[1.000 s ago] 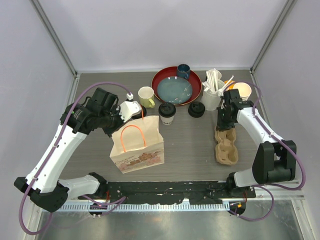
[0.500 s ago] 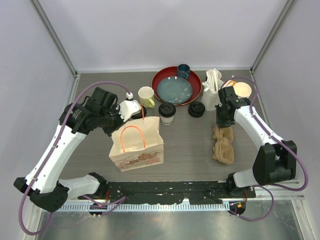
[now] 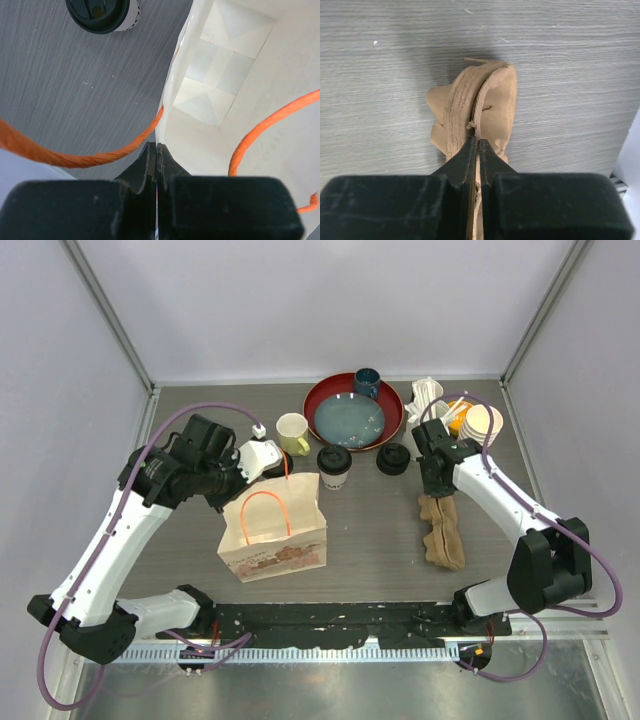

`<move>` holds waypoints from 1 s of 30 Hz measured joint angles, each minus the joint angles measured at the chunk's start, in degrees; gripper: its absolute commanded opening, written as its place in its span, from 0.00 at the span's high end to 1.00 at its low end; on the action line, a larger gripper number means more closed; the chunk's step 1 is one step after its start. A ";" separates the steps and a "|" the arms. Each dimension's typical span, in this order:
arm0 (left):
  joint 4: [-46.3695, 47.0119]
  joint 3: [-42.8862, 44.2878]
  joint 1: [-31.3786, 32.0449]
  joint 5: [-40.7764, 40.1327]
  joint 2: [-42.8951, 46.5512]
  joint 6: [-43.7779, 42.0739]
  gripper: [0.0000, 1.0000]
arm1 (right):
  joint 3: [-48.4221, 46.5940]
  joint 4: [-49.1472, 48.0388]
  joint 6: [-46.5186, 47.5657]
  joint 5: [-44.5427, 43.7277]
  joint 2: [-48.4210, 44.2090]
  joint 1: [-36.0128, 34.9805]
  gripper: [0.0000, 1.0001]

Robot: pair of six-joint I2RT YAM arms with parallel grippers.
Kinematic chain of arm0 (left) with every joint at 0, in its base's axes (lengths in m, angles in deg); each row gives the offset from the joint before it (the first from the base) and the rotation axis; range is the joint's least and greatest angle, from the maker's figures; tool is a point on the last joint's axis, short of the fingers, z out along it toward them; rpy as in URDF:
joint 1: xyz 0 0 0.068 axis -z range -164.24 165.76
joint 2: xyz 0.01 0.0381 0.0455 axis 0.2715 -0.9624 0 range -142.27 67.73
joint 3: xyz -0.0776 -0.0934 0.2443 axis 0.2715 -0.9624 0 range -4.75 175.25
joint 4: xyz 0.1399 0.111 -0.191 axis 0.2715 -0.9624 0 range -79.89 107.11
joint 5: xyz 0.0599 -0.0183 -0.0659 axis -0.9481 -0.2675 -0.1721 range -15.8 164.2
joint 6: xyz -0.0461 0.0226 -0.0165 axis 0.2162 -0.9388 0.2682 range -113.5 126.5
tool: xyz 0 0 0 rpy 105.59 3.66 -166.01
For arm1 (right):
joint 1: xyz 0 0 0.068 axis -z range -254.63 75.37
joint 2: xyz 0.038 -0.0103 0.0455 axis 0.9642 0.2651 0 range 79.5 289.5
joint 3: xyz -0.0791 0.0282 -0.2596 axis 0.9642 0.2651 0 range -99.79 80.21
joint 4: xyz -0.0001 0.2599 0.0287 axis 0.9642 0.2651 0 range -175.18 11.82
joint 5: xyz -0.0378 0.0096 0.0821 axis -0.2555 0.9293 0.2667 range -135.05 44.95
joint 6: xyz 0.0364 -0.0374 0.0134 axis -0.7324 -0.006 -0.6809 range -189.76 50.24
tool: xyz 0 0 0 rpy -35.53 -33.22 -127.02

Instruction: Pack the takeout coffee

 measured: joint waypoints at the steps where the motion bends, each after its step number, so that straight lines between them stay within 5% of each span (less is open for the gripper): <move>1: 0.00 0.00 -0.02 -0.02 0.00 0.02 1.00 | 0.00 0.04 0.13 0.55 -0.02 -0.50 0.99; 8: 0.00 0.00 -0.02 -0.02 0.00 0.02 1.00 | -0.17 -0.35 0.81 5.84 -2.71 -0.46 0.99; 19: 0.00 0.00 -0.02 -0.02 0.00 0.02 1.00 | -5.22 6.03 -2.27 -10.45 -2.51 -1.07 0.99; 30: 0.00 0.42 0.00 -0.07 0.02 0.02 1.00 | -1.79 1.36 -4.81 -0.52 -0.57 -4.22 0.99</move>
